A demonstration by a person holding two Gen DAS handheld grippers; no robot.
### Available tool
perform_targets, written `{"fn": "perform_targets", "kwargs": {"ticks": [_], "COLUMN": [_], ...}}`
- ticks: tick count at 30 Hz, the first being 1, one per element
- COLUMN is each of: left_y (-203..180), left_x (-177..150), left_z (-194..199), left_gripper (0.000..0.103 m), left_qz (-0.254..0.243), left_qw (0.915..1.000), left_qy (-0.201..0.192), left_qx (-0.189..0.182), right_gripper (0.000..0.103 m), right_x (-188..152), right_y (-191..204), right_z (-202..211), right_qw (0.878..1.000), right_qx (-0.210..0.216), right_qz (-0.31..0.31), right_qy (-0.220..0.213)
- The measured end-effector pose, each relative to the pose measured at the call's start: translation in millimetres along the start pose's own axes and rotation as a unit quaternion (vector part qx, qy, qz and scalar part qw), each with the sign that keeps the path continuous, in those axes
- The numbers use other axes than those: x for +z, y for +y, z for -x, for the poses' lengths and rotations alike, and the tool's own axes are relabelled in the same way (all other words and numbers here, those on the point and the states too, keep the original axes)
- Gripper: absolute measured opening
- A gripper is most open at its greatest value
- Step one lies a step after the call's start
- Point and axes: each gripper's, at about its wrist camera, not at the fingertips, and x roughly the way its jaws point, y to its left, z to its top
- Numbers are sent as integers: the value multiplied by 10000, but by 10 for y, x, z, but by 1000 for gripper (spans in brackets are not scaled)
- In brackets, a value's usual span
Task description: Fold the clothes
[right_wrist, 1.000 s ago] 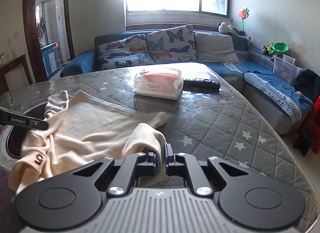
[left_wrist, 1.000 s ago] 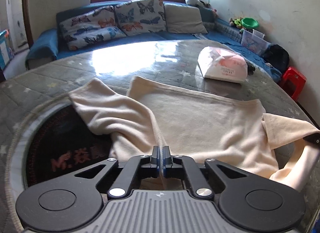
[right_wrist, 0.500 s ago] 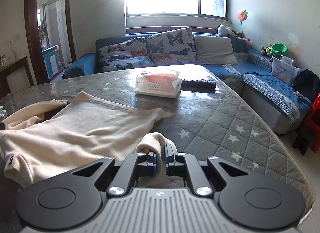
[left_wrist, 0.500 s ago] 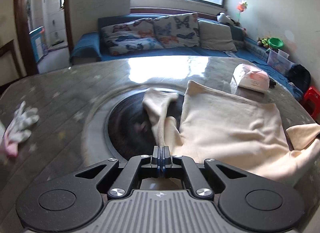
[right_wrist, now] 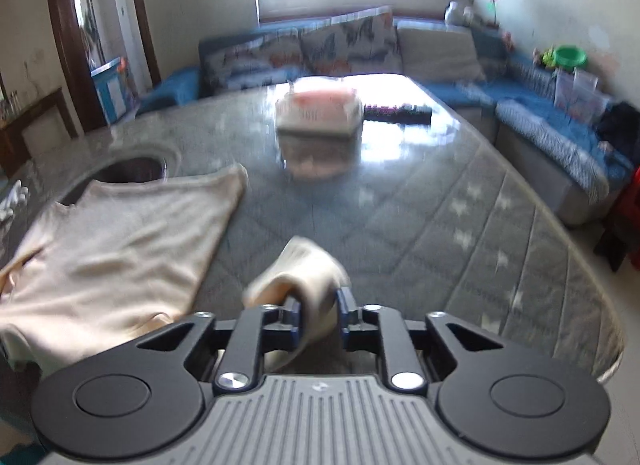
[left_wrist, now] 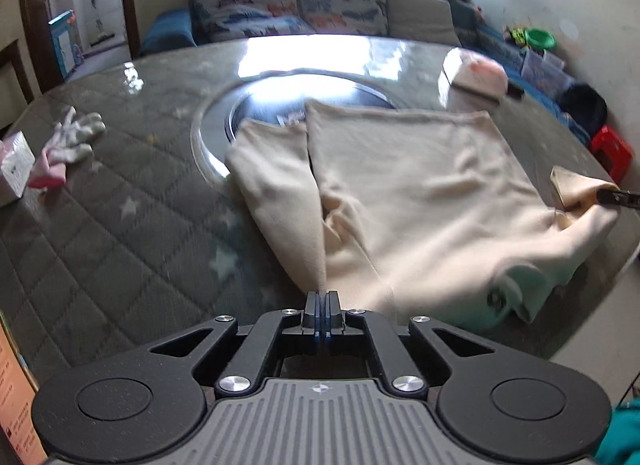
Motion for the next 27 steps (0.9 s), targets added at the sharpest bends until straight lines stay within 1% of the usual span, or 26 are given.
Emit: {"fn": "perform_targets", "kwargs": {"ticks": [1, 3, 4, 5, 6, 8, 10, 11, 16, 19, 20, 22, 25, 27], "left_y": [6, 22, 31, 41, 69, 104, 137, 152, 159, 122, 107, 69, 7, -36], "left_x": [11, 31, 41, 56, 43, 71, 96, 107, 220, 349, 398, 497, 651, 759], "left_z": [16, 59, 85, 106, 115, 114, 114, 114, 133, 98, 71, -8, -171, -313], "left_gripper": [6, 12, 17, 22, 33, 41, 41, 41, 41, 41, 41, 41, 40, 40], "left_qz": [-2, -18, -32, -55, -62, -47, -28, -18, -68, -117, -134, -161, -231, -261], "left_qw": [10000, 10000, 10000, 9999, 9998, 9995, 9993, 9993, 9985, 9977, 9974, 9972, 9970, 9971], "left_qy": [3, -38, -80, -123, -157, -214, -266, -290, -464, -617, -651, -686, -717, -707], "left_qx": [-5, 3, 16, 49, 110, 211, 249, 239, 293, 265, 261, 259, 197, 133], "right_gripper": [18, 20, 22, 25, 27, 31, 31, 36, 38, 46, 50, 51, 51, 51], "right_x": [-20, -59, -68, -74, -77, -86, -95, -100, -123, -136, -141, -103, 31, 122], "right_y": [-21, -64, -110, -161, -183, -180, -178, -176, -169, -165, -164, -128, -58, -20], "right_z": [-9, -23, 13, 42, 56, 92, 129, 147, 238, 293, 311, 356, 394, 336], "right_qw": [10000, 9996, 9995, 9994, 9993, 9993, 9993, 9992, 9991, 9990, 9990, 9990, 9991, 9991], "right_qx": [-5, -15, -32, -73, -105, -101, -97, -96, -87, -81, -79, -19, 91, 157], "right_qz": [3, 5, -40, -102, -133, -98, -64, -47, 39, 90, 107, 212, 346, 361], "right_qy": [94, 275, 305, 329, 340, 354, 368, 375, 410, 431, 438, 402, 223, 155]}}
